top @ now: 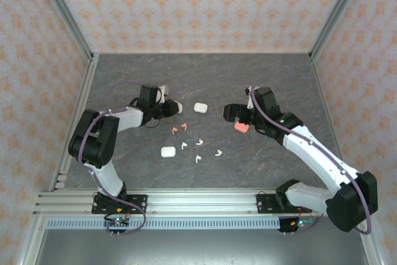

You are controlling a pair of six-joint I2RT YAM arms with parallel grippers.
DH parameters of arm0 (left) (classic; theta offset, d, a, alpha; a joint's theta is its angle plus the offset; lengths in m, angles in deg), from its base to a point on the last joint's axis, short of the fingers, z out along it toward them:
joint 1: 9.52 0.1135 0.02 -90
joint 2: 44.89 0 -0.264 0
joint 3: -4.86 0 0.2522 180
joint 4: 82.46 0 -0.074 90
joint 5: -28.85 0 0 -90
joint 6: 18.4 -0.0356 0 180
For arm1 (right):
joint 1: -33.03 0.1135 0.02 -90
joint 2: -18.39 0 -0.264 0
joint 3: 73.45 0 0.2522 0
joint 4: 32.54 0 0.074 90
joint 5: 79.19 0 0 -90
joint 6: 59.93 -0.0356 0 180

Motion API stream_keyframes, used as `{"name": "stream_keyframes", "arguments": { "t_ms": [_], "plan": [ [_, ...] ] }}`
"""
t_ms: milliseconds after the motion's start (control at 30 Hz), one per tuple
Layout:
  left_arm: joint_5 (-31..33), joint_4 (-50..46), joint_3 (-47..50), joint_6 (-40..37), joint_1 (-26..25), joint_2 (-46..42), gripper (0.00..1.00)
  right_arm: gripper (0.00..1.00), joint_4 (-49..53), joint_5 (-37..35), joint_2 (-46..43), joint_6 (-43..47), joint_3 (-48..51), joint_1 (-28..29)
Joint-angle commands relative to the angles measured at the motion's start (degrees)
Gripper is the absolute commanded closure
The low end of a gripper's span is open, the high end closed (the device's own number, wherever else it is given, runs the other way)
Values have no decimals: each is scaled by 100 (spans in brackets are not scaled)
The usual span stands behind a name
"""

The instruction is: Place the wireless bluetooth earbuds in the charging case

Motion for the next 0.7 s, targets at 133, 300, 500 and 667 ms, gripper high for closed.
{"name": "stream_keyframes", "arguments": {
  "t_ms": [133,300,500,667],
  "plan": [
    [-144,9,-95,152,120,225,82,0,172,-170,217,58,1,-9],
    [-129,32,-59,176,182,311,64,0,280,-20,619,405,-206,-12],
    [174,-213,-28,52,339,85,38,1,606,-24,1535,1191,-940,45],
    [447,-434,24,-66,431,-343,24,2,621,-27,2596,1847,-1729,288]
  ]
}}
